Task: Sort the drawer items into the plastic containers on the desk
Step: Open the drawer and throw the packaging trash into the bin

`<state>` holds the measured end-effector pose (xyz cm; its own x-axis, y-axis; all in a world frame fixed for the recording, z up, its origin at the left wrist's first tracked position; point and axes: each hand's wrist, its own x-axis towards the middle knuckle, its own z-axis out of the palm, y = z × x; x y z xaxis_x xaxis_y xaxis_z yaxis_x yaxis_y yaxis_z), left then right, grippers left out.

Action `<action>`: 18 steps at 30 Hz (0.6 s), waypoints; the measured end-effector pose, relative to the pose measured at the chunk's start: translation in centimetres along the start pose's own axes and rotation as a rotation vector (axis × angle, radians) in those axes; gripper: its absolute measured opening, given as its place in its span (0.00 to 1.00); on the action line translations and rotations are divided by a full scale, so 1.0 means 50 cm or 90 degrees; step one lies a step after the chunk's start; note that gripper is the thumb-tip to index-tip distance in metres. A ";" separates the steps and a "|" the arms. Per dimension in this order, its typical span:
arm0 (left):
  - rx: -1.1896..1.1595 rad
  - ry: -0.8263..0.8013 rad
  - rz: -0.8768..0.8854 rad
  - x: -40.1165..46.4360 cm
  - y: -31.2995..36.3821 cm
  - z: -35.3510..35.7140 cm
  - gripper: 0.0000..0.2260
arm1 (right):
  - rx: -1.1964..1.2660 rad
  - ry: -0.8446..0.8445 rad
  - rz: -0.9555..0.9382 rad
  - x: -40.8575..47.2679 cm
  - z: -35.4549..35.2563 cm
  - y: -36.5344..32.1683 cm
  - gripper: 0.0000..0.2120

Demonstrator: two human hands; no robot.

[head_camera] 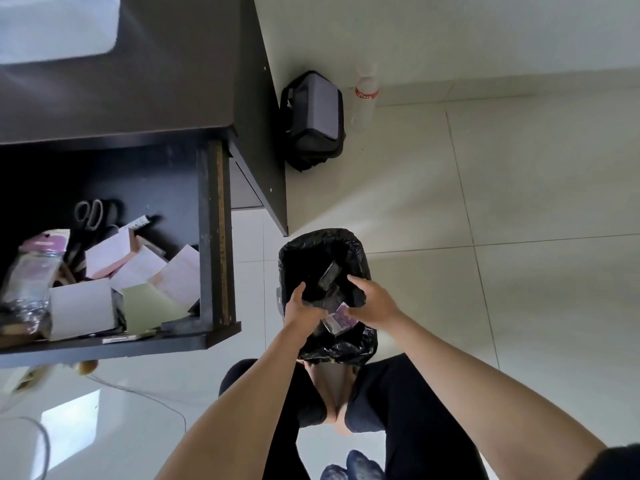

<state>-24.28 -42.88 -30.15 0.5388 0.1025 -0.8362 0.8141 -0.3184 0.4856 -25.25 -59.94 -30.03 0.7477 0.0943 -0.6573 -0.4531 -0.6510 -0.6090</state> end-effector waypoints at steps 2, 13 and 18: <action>0.030 0.001 0.017 -0.058 0.022 -0.011 0.36 | 0.001 0.001 0.012 -0.043 -0.018 -0.034 0.33; -0.024 0.100 0.129 -0.386 0.132 -0.130 0.15 | 0.096 0.123 -0.098 -0.254 -0.087 -0.298 0.16; -0.160 0.223 0.214 -0.451 0.148 -0.280 0.06 | 0.141 0.160 -0.205 -0.273 -0.060 -0.439 0.11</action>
<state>-27.37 -34.37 -4.14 0.7831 0.3557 -0.5100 0.5879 -0.1564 0.7936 -24.06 -49.23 -6.36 0.9494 0.0623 -0.3079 -0.2509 -0.4395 -0.8625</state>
